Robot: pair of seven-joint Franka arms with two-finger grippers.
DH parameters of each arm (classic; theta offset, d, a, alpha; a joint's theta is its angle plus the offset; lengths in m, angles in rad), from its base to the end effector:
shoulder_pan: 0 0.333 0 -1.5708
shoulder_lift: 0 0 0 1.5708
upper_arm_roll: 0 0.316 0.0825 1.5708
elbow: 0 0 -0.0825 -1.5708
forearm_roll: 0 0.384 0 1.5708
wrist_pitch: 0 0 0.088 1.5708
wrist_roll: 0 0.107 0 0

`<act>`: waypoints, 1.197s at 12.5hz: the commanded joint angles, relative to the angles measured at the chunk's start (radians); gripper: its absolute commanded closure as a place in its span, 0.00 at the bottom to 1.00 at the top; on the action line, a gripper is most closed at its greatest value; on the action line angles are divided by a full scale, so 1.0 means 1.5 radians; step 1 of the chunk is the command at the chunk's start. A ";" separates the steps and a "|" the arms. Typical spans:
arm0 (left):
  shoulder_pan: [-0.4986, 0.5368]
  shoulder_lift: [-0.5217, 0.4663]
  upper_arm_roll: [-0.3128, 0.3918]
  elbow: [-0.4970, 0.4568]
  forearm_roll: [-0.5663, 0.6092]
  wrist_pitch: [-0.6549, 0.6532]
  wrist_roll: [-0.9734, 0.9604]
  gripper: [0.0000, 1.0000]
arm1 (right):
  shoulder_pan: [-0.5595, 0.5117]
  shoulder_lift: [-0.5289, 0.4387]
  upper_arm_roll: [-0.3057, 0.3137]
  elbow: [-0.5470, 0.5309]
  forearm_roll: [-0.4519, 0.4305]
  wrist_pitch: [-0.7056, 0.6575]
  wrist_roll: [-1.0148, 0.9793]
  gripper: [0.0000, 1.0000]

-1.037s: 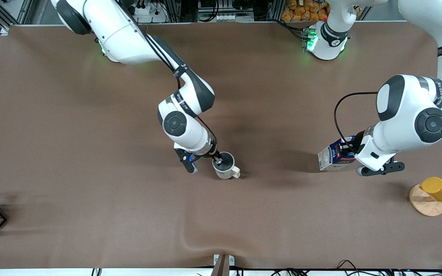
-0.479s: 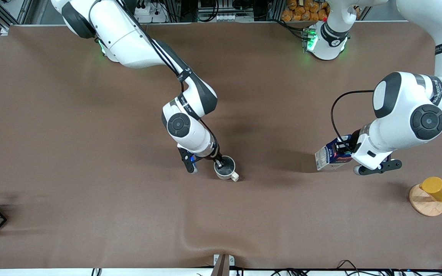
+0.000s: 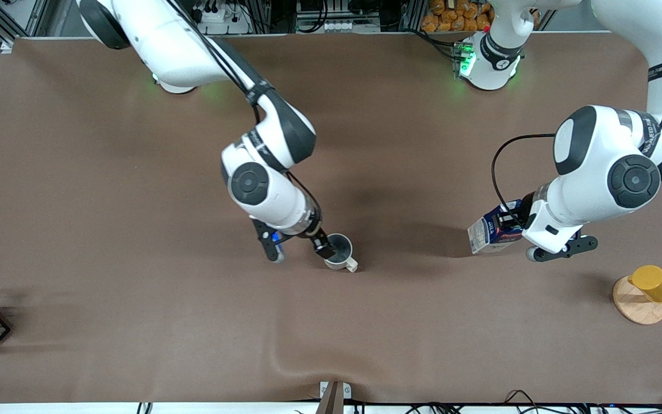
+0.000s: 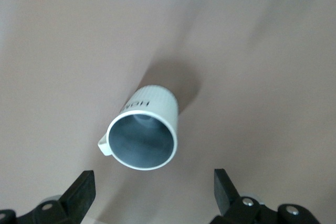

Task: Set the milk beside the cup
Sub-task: 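Open the right gripper to release the mug upright, then retract the right gripper while the left gripper lifts the milk toward the mug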

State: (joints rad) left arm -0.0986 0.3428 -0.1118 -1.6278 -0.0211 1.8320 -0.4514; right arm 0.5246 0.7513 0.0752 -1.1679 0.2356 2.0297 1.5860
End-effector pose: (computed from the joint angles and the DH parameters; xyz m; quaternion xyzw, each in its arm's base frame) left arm 0.6289 -0.1288 0.4126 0.9894 0.1252 -0.0739 0.0052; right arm 0.6334 0.4289 0.3606 -0.8430 0.5183 0.0925 0.1106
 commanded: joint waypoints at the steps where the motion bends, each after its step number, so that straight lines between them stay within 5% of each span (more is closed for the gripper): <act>1: 0.001 -0.011 -0.030 0.005 0.011 -0.017 -0.100 0.56 | -0.069 -0.072 0.007 -0.030 0.006 -0.086 -0.131 0.00; 5: -0.001 -0.009 -0.080 0.005 0.006 -0.018 -0.316 0.56 | -0.192 -0.151 0.005 -0.113 -0.020 -0.194 -0.372 0.00; 11: -0.006 0.014 -0.207 0.006 -0.021 -0.018 -0.686 0.56 | -0.323 -0.292 0.005 -0.280 -0.115 -0.196 -0.673 0.00; 15: -0.086 0.025 -0.219 0.019 0.015 -0.009 -0.675 0.56 | -0.393 -0.342 0.005 -0.289 -0.116 -0.211 -0.836 0.00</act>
State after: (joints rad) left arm -0.1703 0.3682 -0.4420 -1.6260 -0.0312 1.8207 -1.4884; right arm -0.0233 0.3148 0.0644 -1.5489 0.0747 1.7143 0.4167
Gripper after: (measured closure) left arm 0.555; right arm 0.000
